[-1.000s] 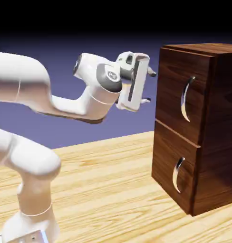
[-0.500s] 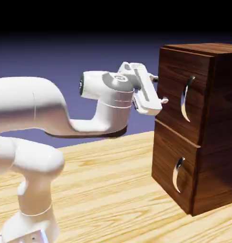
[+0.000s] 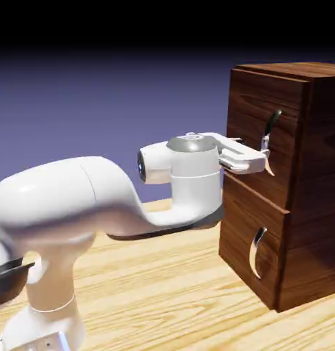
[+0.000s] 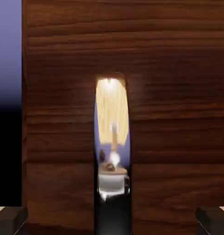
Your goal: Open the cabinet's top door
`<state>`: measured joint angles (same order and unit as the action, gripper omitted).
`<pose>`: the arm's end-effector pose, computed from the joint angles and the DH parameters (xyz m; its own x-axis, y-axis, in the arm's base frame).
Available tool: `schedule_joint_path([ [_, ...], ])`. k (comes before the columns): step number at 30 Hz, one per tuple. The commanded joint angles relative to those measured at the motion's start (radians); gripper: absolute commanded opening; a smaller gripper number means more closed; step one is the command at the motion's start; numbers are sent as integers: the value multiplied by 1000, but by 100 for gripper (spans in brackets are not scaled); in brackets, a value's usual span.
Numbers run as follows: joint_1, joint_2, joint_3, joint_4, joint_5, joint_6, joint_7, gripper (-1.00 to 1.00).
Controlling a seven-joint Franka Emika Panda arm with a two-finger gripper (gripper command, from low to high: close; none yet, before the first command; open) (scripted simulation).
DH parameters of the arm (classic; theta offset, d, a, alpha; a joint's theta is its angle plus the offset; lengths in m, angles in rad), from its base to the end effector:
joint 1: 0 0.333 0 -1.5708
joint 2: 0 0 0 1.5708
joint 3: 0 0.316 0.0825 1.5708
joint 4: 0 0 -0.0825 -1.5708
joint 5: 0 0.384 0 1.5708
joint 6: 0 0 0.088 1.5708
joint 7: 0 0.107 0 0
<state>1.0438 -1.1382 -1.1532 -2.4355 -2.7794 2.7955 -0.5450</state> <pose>0.4108 -0.0913 0.4899 -0.0491 0.7067 -0.7058 -0.0491 0.7041 0.7084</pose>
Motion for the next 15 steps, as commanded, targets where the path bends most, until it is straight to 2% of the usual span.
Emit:
schedule_joint_path([
  [1, 36, 9, -17, 26, -6, -8, 2, 100],
  [3, 102, 27, -49, 75, -17, -22, 5, 100],
  [4, 102, 27, -49, 75, -17, -22, 5, -100],
  [9, -25, 76, 54, -48, 28, -146, 69, -100],
  [15, -120, 236, 130, -21, -77, -85, 330, -100],
])
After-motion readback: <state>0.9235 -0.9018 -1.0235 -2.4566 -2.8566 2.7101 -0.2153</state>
